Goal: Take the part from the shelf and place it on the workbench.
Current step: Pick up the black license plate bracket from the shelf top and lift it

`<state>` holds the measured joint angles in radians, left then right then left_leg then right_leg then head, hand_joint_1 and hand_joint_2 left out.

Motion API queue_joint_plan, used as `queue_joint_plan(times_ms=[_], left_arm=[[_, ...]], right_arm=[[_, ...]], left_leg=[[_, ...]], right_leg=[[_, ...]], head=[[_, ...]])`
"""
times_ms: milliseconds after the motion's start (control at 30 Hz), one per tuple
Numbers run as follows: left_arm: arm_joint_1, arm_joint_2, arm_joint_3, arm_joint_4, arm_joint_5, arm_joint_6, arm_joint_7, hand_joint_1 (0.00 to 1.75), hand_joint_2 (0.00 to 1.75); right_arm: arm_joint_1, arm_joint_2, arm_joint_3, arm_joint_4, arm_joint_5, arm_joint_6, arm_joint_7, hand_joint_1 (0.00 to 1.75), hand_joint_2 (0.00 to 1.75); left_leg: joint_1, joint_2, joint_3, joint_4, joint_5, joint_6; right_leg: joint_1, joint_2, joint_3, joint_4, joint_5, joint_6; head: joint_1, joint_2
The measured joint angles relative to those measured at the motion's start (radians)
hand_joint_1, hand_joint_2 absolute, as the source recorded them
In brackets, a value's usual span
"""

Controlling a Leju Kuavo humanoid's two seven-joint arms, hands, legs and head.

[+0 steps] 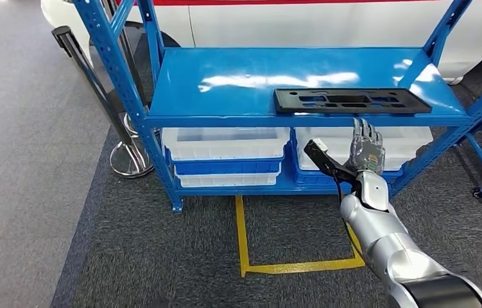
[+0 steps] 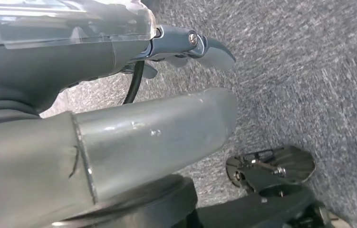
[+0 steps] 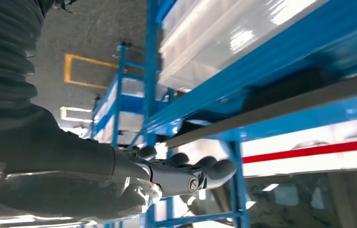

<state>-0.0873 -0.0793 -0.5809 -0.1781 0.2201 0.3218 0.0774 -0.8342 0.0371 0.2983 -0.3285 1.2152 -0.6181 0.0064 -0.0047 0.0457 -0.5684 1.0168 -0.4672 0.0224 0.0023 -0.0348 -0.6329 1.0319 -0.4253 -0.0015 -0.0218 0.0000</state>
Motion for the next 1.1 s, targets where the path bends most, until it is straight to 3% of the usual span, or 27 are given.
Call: queue_joint_plan(times_ms=[67, 133, 167, 233, 267, 300, 367, 433, 467, 600, 667, 733, 767, 800, 867, 933, 1000, 1100], left_arm=[[0.0, 0.0, 0.0, 0.0, 0.0, 0.0, 0.0, 0.0, 0.0], [-0.001, 0.001, -0.001, 0.0, -0.001, 0.0, 0.001, 0.0, 0.0], [-0.001, 0.001, -0.001, 0.0, -0.001, 0.001, 0.001, 0.0, 0.0], [0.0, 0.001, -0.002, 0.0, -0.001, 0.0, 0.002, 0.0, 0.0], [0.001, 0.001, -0.003, 0.0, -0.001, 0.0, 0.003, 0.0, 0.0], [0.002, 0.001, -0.004, 0.0, -0.001, 0.0, 0.003, 0.0, 0.0], [0.002, 0.001, -0.006, 0.0, -0.001, 0.0, 0.004, 0.0, 0.0], [0.0, 0.001, -0.008, 0.001, -0.002, -0.001, 0.005, 0.0, 0.0], [-0.001, 0.001, -0.01, 0.001, -0.002, -0.001, 0.006, 0.0, 0.0], [-0.002, 0.002, -0.014, 0.001, -0.003, -0.002, 0.008, 0.0, 0.0], [-0.004, 0.002, -0.015, 0.001, -0.004, -0.002, 0.008, 0.0, 0.0], [-0.005, 0.002, -0.015, 0.001, -0.004, -0.002, 0.008, 0.0, 0.0], [-0.004, 0.002, -0.016, 0.001, -0.004, -0.002, 0.008, 0.0, 0.0], [-0.003, 0.002, -0.016, 0.001, -0.004, -0.002, 0.009, 0.0, 0.0], [-0.003, 0.002, -0.016, 0.001, -0.005, -0.002, 0.009, 0.0, 0.0], [-0.005, 0.001, -0.016, 0.001, -0.007, -0.003, 0.009, 0.0, 0.0], [-0.007, 0.0, -0.016, 0.001, -0.009, -0.004, 0.009, 0.0, 0.0], [-0.007, -0.001, -0.017, 0.001, -0.01, -0.006, 0.009, 0.0, 0.0]], right_arm=[[0.001, 0.0, -0.001, -0.001, 0.003, -0.002, 0.0, 0.0, 0.87], [0.0, 0.0, -0.001, -0.004, 0.011, -0.008, 0.001, 0.0, 0.0], [0.0, 0.001, -0.001, -0.004, 0.017, -0.01, 0.003, 0.0, 0.0], [0.004, 0.003, -0.001, -0.004, 0.031, -0.013, 0.008, 0.0, 0.87], [0.007, 0.003, -0.001, -0.004, 0.036, -0.013, 0.012, 0.0, 1.31], [0.01, 0.003, -0.001, -0.004, 0.041, -0.014, 0.016, 0.0, 1.75], [0.013, 0.004, -0.001, -0.004, 0.051, -0.017, 0.028, 0.0, 1.75], [0.012, 0.004, -0.001, -0.005, 0.057, -0.02, 0.037, 0.0, 1.75], [0.012, 0.004, -0.001, -0.005, 0.058, -0.021, 0.04, 0.0, 1.75], [0.011, 0.004, -0.001, -0.005, 0.063, -0.025, 0.047, 0.0, 1.75], [0.01, 0.004, -0.001, -0.006, 0.068, -0.032, 0.041, 0.0, 1.75], [0.014, 0.004, -0.001, -0.005, 0.072, -0.043, 0.029, 0.0, 1.75], [0.017, 0.004, -0.001, -0.005, 0.075, -0.048, 0.024, 0.0, 1.75], [0.02, 0.004, -0.001, -0.005, 0.078, -0.052, 0.02, 0.0, 1.75], [0.023, 0.005, -0.001, -0.006, 0.089, -0.062, 0.008, 0.0, 1.75], [0.023, 0.006, -0.001, -0.007, 0.102, -0.071, -0.003, 0.0, 1.75], [0.023, 0.009, -0.001, -0.009, 0.113, -0.074, -0.008, 0.0, 1.75], [0.025, 0.016, 0.0, -0.014, 0.126, -0.075, -0.01, 0.0, 1.75]], left_leg=[[-0.001, 0.006, 0.005, 0.002, -0.01, -0.01], [0.002, -0.011, -0.018, 0.062, -0.047, -0.02], [0.005, -0.024, -0.048, 0.124, -0.076, -0.024], [0.01, -0.036, -0.125, 0.259, -0.122, -0.031], [0.011, -0.037, -0.149, 0.291, -0.121, -0.033], [0.012, -0.037, -0.156, 0.285, -0.099, -0.034], [0.016, -0.037, -0.118, 0.168, -0.013, -0.035], [0.015, -0.04, -0.071, 0.054, 0.037, -0.03], [0.014, -0.041, -0.06, 0.028, 0.039, -0.026], [0.012, -0.042, -0.048, 0.01, 0.035, 0.0], [0.015, -0.042, -0.042, 0.004, 0.035, 0.012], [0.014, -0.042, -0.039, 0.004, 0.032, 0.018], [0.014, -0.042, -0.037, 0.004, 0.03, 0.018], [0.013, -0.042, -0.034, 0.004, 0.027, 0.018], [0.013, -0.043, -0.024, 0.004, 0.02, 0.015], [0.009, -0.043, -0.017, 0.005, 0.013, 0.008], [0.007, -0.042, -0.015, 0.004, 0.01, -0.001], [0.008, -0.04, -0.014, 0.012, -0.003, -0.018]], right_leg=[[-0.007, 0.013, 0.008, -0.009, 0.001, -0.007], [-0.016, 0.022, 0.019, -0.019, 0.003, -0.016], [-0.017, 0.025, 0.022, -0.021, 0.002, -0.019], [-0.017, 0.035, 0.024, -0.019, -0.002, -0.022], [-0.018, 0.039, 0.026, -0.017, -0.005, -0.022], [-0.018, 0.043, 0.028, -0.015, -0.009, -0.02], [-0.02, 0.049, 0.033, -0.006, -0.02, -0.013], [-0.018, 0.053, 0.034, 0.003, -0.031, -0.003], [-0.016, 0.054, 0.032, 0.006, -0.034, 0.003], [-0.02, 0.05, 0.026, 0.021, -0.048, 0.024], [-0.021, 0.043, -0.017, 0.11, -0.094, 0.031], [-0.021, 0.041, -0.09, 0.241, -0.143, 0.036], [-0.021, 0.041, -0.115, 0.28, -0.147, 0.037], [-0.021, 0.041, -0.124, 0.282, -0.131, 0.036], [-0.02, 0.039, -0.081, 0.174, -0.053, 0.028], [-0.013, 0.036, -0.022, 0.048, -0.001, 0.017], [-0.006, 0.035, -0.001, 0.006, -0.001, 0.008], [-0.012, 0.037, 0.009, -0.008, -0.001, -0.006]], head=[[0.0, 0.0], [-0.002, 0.0], [-0.003, 0.0], [-0.004, 0.0], [-0.004, 0.0], [-0.004, 0.0], [-0.004, 0.0], [-0.004, 0.0], [-0.003, 0.0], [-0.004, 0.0], [-0.003, 0.0], [-0.003, 0.0], [-0.003, 0.0], [-0.003, 0.0], [-0.003, 0.0], [-0.003, 0.0], [-0.003, 0.0], [-0.004, 0.0]])
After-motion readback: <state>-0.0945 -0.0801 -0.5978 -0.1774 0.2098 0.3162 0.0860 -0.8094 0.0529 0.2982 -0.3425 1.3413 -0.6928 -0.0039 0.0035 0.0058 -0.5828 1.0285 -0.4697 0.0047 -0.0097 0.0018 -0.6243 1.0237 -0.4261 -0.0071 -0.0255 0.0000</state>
